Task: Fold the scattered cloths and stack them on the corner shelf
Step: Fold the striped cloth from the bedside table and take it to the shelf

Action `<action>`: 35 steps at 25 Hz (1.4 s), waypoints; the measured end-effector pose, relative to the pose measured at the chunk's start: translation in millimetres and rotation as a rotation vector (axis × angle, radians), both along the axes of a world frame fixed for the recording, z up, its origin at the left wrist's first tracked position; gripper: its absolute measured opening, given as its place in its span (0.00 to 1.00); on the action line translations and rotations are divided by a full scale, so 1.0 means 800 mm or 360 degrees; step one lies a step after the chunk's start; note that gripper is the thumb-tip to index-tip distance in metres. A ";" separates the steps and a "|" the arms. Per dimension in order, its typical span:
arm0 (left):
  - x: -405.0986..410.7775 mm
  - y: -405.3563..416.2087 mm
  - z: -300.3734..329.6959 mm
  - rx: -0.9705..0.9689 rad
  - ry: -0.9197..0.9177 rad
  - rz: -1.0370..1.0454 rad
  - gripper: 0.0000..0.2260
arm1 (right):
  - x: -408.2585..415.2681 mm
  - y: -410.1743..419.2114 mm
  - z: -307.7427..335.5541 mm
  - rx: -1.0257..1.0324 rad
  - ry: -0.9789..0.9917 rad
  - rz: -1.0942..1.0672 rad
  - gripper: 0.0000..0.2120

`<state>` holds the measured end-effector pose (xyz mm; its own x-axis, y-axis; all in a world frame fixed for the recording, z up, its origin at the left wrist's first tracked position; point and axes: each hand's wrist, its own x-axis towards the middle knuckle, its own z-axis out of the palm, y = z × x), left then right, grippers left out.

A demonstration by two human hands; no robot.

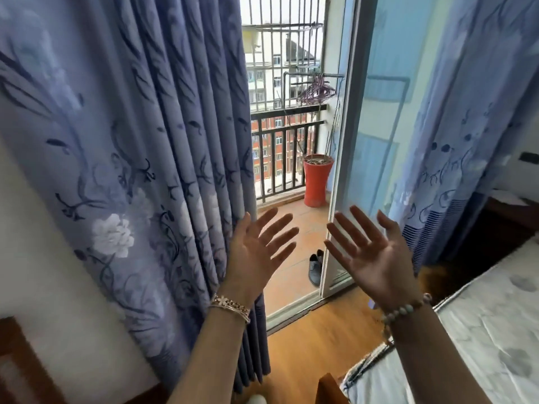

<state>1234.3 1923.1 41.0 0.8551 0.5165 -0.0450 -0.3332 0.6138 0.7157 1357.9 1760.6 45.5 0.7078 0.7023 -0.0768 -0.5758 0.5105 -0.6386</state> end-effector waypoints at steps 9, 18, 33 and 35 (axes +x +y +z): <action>0.336 0.189 0.005 0.0013 -0.0007 -0.0560 0.22 | 0.253 0.156 0.000 0.0081 0.0076 -0.0508 0.17; 0.589 0.162 -0.029 -0.0076 0.0052 -0.1109 0.22 | 0.428 0.122 -0.028 0.0073 0.0152 -0.1043 0.17; 1.050 -0.073 -0.017 -0.0148 0.0122 -0.1582 0.22 | 0.829 -0.090 -0.016 0.0126 0.0187 -0.1511 0.18; 1.103 -0.110 -0.027 -0.0152 0.0112 -0.1660 0.22 | 0.877 -0.113 -0.026 0.0086 0.0215 -0.1524 0.18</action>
